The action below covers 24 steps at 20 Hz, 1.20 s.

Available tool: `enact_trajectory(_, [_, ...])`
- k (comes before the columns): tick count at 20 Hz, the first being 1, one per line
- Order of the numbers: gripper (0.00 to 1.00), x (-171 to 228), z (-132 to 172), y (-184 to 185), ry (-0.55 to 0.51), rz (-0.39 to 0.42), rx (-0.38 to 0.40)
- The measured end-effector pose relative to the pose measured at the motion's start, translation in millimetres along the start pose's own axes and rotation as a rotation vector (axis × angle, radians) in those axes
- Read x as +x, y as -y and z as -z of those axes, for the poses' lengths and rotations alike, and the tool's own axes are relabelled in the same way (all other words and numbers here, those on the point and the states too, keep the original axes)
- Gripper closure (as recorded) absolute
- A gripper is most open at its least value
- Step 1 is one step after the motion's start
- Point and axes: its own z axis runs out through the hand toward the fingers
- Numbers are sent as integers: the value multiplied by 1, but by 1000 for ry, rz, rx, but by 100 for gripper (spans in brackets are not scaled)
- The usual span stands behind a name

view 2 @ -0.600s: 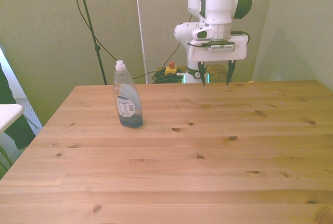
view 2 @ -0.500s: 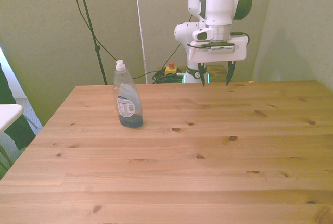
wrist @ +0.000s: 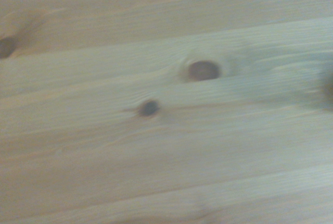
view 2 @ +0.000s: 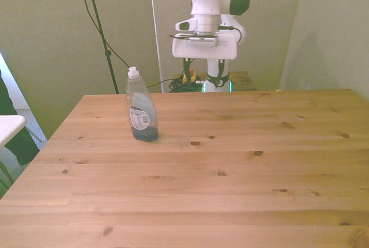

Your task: Knock down the dish soap

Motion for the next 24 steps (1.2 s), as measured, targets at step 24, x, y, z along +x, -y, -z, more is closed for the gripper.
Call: enact_trajectory(24, [100,146,-49,-24,-67,-191,-84])
